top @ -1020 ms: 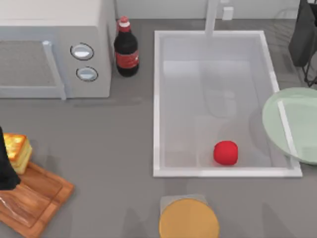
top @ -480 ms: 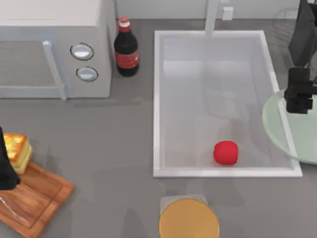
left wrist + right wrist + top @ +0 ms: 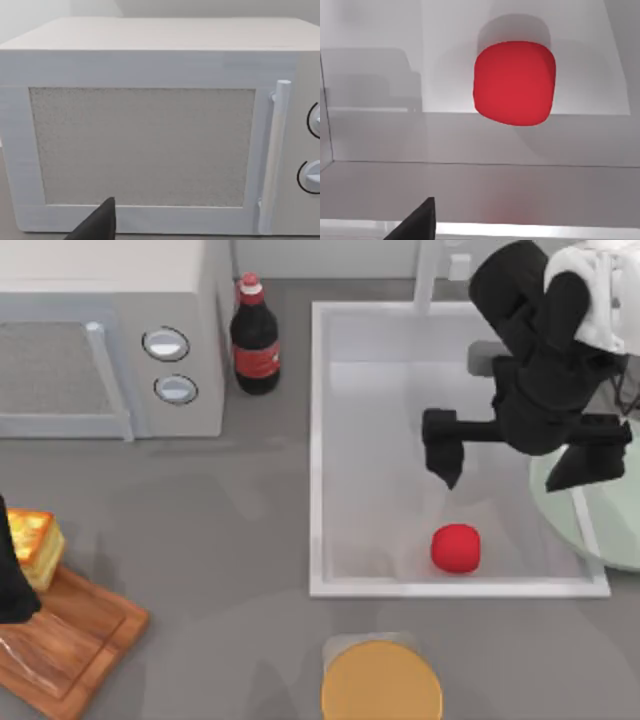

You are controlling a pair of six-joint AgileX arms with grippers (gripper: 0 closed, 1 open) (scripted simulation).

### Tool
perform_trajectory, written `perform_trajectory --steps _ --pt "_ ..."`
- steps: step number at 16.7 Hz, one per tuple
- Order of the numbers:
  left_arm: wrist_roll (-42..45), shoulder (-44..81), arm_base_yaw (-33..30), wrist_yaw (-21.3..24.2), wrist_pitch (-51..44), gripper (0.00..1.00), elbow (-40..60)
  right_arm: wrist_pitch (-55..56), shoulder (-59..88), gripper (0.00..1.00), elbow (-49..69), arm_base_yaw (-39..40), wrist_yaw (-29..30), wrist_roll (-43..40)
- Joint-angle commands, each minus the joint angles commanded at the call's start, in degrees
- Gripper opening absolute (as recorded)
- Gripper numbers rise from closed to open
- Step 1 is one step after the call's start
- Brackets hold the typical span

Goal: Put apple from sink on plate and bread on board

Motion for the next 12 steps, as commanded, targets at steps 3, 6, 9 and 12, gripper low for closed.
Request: perform_trajectory --steps 3,6,9,12 --pt "0.0 0.0 0.0 0.0 0.0 1.0 0.0 -3.85 7.52 1.0 5.79 1.71 0.01 1.77" --pt "0.0 0.0 0.0 0.0 0.0 1.0 0.0 -4.9 9.5 1.0 7.35 2.17 0.01 2.26" --pt "0.0 0.0 0.0 0.0 0.0 1.0 0.0 -4.9 9.5 1.0 7.35 2.17 0.01 2.26" --pt "0.0 0.0 0.0 0.0 0.0 1.0 0.0 -3.87 10.01 1.0 6.68 1.88 0.0 2.2"
